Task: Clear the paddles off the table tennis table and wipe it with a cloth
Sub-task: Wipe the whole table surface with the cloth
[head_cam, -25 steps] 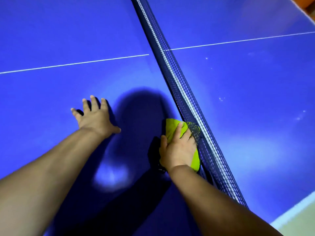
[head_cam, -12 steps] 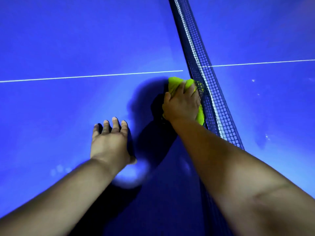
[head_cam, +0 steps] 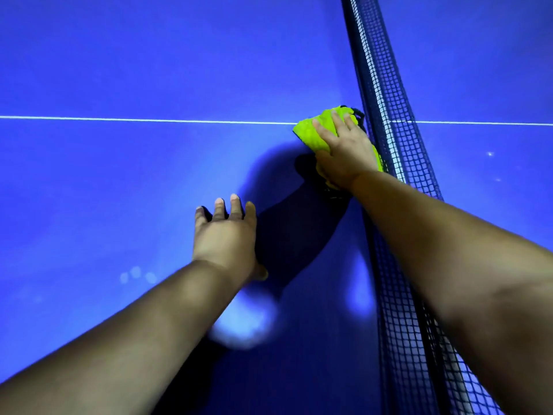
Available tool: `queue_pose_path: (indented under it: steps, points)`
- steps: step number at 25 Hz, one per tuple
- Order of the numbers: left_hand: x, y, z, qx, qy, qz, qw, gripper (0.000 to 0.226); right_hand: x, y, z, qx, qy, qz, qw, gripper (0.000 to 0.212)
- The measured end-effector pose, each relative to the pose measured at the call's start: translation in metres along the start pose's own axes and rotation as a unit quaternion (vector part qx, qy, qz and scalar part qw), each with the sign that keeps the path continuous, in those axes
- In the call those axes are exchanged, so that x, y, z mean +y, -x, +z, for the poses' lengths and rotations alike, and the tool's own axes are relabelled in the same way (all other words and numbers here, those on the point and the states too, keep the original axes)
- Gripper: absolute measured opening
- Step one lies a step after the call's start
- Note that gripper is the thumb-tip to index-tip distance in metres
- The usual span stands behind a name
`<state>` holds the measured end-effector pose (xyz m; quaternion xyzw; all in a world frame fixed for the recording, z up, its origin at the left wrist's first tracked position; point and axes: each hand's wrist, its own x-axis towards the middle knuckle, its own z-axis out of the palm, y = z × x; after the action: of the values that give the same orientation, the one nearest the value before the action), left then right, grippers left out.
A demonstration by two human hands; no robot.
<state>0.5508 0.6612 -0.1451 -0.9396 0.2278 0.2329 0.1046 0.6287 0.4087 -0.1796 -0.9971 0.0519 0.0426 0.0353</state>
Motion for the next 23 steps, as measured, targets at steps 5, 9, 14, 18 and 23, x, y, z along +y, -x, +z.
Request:
queue_pose_path:
  steps: [5, 9, 14, 18, 23]
  points:
    - [-0.003, 0.003, 0.003, -0.013, 0.053, -0.01, 0.998, 0.119, -0.013, 0.058, 0.006, 0.004, -0.048, -0.063, 0.997, 0.074]
    - [-0.004, 0.019, 0.01, 0.044, 0.099, -0.025, 0.994, 0.112, -0.027, 0.126, 0.01, 0.018, -0.05, -0.135, 0.989, 0.069]
    - [0.024, 0.087, 0.046, 0.228, 0.062, 0.022, 0.972, 0.075, -0.046, 0.229, 0.017, -0.002, -0.017, -0.145, 0.989, 0.071]
    - [0.04, 0.145, 0.085, 0.24, 0.064, 0.096, 0.964, 0.082, -0.06, 0.313, 0.016, -0.021, -0.017, -0.135, 0.991, 0.073]
    - [0.044, 0.211, 0.124, 0.251, 0.107, 0.172, 0.946, 0.089, -0.087, 0.434, 0.026, -0.034, -0.038, -0.043, 0.998, 0.071]
